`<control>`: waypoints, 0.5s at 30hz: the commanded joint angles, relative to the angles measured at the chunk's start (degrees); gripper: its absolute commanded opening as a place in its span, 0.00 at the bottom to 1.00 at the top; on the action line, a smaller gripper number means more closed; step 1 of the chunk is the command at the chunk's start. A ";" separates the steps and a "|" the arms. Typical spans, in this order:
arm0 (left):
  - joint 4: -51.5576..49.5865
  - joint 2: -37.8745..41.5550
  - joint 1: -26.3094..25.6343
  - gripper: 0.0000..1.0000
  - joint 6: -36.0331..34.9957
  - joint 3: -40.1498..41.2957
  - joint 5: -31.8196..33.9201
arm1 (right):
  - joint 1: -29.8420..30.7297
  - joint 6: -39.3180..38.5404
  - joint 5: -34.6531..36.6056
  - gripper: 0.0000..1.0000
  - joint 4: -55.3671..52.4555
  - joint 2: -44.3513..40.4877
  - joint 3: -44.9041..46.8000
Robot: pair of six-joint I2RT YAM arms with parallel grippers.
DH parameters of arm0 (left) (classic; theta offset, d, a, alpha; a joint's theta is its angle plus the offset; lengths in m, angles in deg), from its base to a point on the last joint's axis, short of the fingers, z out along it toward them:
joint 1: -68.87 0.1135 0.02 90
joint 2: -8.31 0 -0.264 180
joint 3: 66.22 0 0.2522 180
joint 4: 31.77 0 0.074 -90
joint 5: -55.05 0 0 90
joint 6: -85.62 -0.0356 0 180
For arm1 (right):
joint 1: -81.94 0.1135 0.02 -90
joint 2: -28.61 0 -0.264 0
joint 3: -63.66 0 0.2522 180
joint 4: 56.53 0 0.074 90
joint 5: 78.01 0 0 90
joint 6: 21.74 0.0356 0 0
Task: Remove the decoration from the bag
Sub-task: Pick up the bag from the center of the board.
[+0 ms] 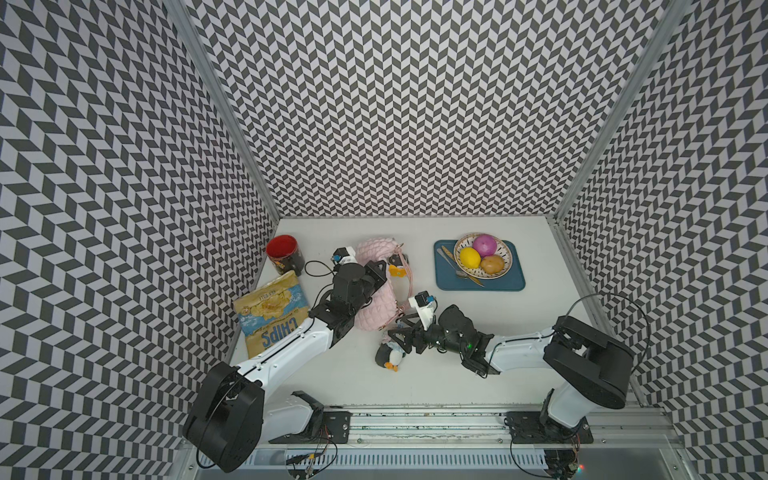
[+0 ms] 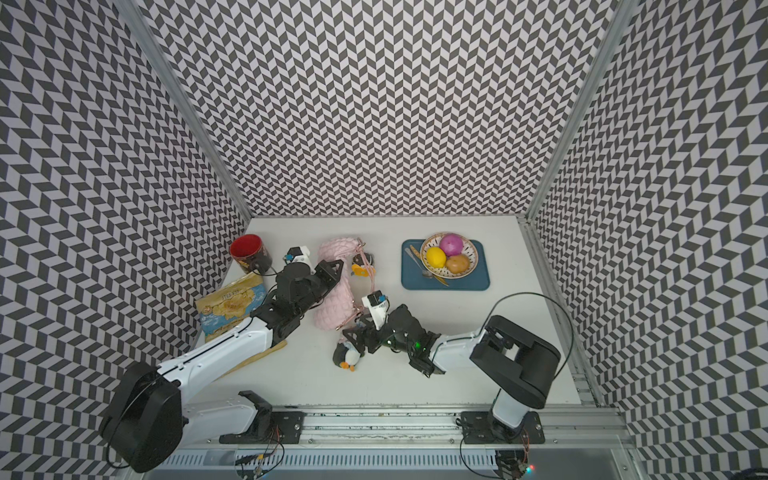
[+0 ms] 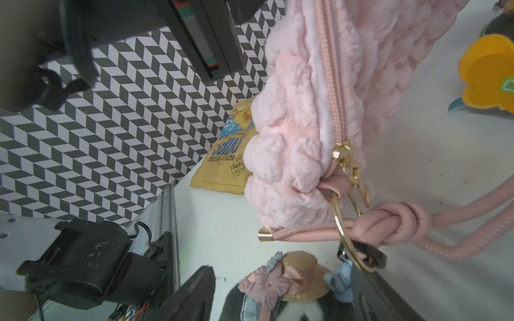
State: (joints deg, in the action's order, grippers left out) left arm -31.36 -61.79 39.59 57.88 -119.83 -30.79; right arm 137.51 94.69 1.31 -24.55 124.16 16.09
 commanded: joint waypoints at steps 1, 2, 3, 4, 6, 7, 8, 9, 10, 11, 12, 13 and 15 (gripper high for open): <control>6.20 1.81 -0.65 0.00 3.00 1.25 -2.27 | 0.33 0.64 0.95 0.79 4.89 1.13 -2.31; 6.67 1.75 -0.80 0.00 3.46 1.45 -2.44 | 0.28 0.64 0.95 0.79 5.34 1.48 -2.40; 6.73 1.59 -0.85 0.00 3.62 1.38 -2.62 | 0.26 0.64 0.95 0.79 5.74 1.75 -2.52; 6.81 1.48 -0.90 0.00 3.60 1.36 -2.65 | 0.24 0.64 0.95 0.79 5.71 1.86 -2.68; 6.81 1.34 -0.86 0.00 3.32 1.35 -2.76 | 0.17 0.64 0.95 0.79 4.62 0.81 -2.44; 7.09 1.25 -0.80 0.00 2.61 1.16 -3.10 | 0.16 0.64 0.95 0.79 4.31 0.02 -2.24; 6.48 1.02 -0.69 0.00 0.96 0.38 -3.95 | 0.23 0.64 0.95 0.79 1.23 -2.40 -1.91; 5.99 0.84 -0.67 0.00 -0.26 -0.33 -4.14 | 0.24 0.64 0.95 0.79 0.78 -3.40 -1.63; 5.95 0.69 -0.57 0.00 -1.16 -0.69 -4.45 | 0.24 0.64 0.95 0.79 -0.92 -5.03 -0.72; 6.18 0.61 -0.33 0.00 -1.85 -0.87 -5.06 | 0.16 0.64 0.76 0.79 -2.30 -6.75 0.00; 6.67 0.41 0.03 0.00 -2.61 -0.93 -6.13 | 0.12 -8.63 1.87 0.88 -4.35 -8.74 0.45; 7.08 0.07 0.36 0.00 -3.50 -1.11 -7.56 | -0.05 -11.58 1.56 0.91 -6.34 -10.52 1.07; 7.96 -0.89 1.12 0.00 -6.16 -1.59 -11.35 | -0.82 -13.97 1.69 0.92 -10.04 -14.63 2.02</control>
State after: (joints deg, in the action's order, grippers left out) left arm -28.56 -61.92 39.92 56.16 -118.46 -36.10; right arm 137.46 88.57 1.86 -31.81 114.76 16.99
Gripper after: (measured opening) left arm 0.061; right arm 0.918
